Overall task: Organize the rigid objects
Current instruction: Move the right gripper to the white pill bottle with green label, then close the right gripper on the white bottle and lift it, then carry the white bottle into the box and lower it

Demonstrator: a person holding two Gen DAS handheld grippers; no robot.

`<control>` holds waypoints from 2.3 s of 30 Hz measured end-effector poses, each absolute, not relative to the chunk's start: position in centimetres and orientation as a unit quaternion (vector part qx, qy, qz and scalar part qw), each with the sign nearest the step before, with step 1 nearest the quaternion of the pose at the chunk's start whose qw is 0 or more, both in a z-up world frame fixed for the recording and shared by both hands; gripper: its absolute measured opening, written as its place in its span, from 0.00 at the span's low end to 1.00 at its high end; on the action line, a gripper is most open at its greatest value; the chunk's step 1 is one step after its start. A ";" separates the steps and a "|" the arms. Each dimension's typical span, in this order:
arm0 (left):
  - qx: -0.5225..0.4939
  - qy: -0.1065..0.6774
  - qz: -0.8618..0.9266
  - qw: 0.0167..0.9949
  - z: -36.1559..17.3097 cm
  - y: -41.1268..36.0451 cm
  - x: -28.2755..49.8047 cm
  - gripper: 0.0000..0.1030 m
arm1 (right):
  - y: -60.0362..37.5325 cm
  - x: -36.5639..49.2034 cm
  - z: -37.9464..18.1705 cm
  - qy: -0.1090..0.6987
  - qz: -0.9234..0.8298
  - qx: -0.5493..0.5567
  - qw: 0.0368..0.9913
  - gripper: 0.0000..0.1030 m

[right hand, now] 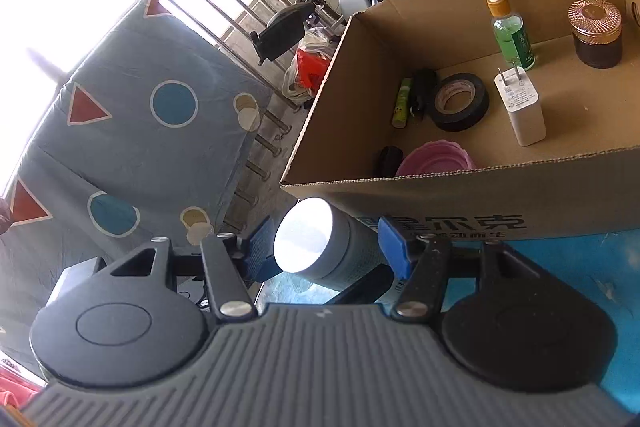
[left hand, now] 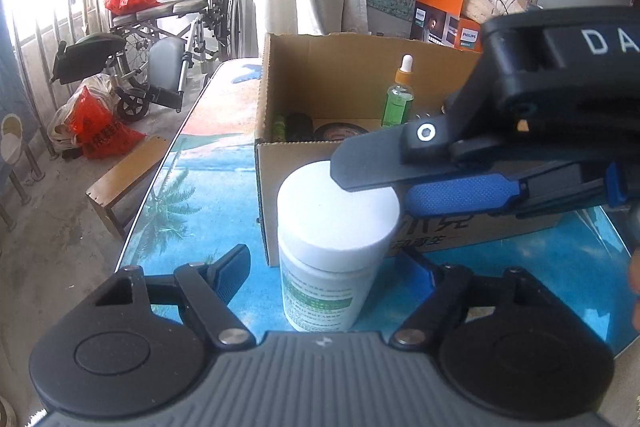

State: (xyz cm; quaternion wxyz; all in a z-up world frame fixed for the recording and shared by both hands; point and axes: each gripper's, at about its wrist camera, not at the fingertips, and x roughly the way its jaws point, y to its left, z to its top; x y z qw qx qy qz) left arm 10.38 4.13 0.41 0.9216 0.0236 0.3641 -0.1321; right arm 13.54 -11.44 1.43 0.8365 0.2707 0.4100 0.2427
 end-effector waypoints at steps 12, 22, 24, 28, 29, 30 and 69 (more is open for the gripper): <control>0.029 0.373 -0.139 0.917 -0.5 3.6 10.6 0.56 | -10.1 15.7 0.3 0.425 0.239 0.273 0.829 0.46; 0.033 0.364 -0.134 0.921 -0.3 3.7 10.3 0.52 | -10.2 15.5 0.4 0.422 0.236 0.274 0.832 0.41; 0.029 0.365 -0.136 0.921 -0.2 3.7 10.1 0.52 | -10.2 15.4 0.5 0.422 0.235 0.272 0.832 0.41; 0.028 0.364 -0.137 0.921 -0.1 3.7 10.0 0.52 | -10.4 15.3 0.6 0.422 0.235 0.274 0.832 0.41; 0.029 0.364 -0.137 0.921 -0.1 3.7 10.0 0.52 | -10.4 15.2 0.6 0.422 0.235 0.275 0.832 0.41; 0.029 0.363 -0.138 0.921 0.0 3.7 9.9 0.52 | -10.5 15.1 0.6 0.421 0.235 0.275 0.832 0.41; 0.094 0.287 -0.285 0.910 11.2 -10.1 16.6 0.52 | -25.3 14.7 14.5 0.263 0.177 0.261 0.912 0.42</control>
